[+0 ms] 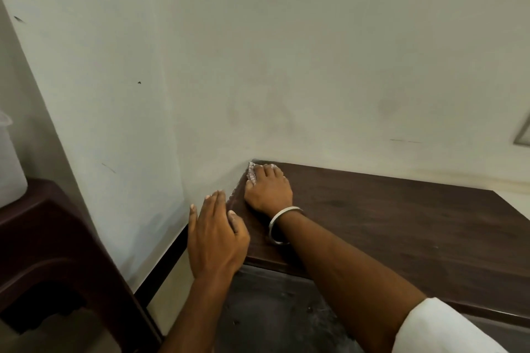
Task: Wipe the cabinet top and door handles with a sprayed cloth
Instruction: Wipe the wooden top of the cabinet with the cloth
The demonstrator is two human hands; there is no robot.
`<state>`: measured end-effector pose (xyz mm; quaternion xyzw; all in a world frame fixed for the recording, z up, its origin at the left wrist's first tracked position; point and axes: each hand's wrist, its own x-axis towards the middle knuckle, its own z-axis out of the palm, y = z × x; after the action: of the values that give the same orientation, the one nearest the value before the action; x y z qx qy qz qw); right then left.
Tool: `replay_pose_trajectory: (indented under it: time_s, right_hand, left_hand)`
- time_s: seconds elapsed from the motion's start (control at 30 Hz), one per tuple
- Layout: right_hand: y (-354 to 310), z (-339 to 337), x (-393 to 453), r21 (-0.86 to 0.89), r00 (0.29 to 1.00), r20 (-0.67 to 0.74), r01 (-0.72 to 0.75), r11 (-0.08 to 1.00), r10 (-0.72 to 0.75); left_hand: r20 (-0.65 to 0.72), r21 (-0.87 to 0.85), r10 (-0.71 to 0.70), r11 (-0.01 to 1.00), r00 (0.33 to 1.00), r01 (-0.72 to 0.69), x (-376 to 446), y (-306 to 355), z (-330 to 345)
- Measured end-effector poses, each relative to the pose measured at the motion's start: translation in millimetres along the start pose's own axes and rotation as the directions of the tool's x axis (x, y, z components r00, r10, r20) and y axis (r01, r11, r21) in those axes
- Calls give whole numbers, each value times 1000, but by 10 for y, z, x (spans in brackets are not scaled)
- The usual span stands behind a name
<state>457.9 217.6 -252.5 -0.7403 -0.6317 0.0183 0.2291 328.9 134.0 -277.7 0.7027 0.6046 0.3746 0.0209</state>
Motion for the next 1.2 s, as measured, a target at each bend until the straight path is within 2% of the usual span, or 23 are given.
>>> replay_pose_trajectory:
  time_s: [0.13,0.37,0.6,0.77,1.0,1.1,1.2]
  right_hand:
    - [168,-120,-88,27,1000,-9,-2,1000,2]
    - [1074,-582,-348,-15,979,-74,-190,982,188]
    - [2171,-1223,-885,-72,902,-143,-421,904,408]
    - [2683,-1600,-1316,-76,838,-182,-533,843,514]
    - [3109,-1928,-1759,-67,762,-193,-639,767,618]
    - [3109,-1937,-1811,-68,763,-196,-637,768,616]
    - [2880,-1826,-1788,-81,798,-215,-589,804,563]
  left_hand:
    - [3,-1,-5,1000,1000,5,-8,15,-7]
    - [21,4,-21,1000,1000,21,-7,19,-24]
    - [38,7,-35,999,999,35,-5,33,-30]
    - [62,4,-38,999,997,38,-15,47,-60]
    - [83,1,-46,999,995,46,-6,55,-70]
    - [81,1,-45,999,996,45,-13,63,-68]
    - [83,-4,-42,999,996,42,-16,61,-63]
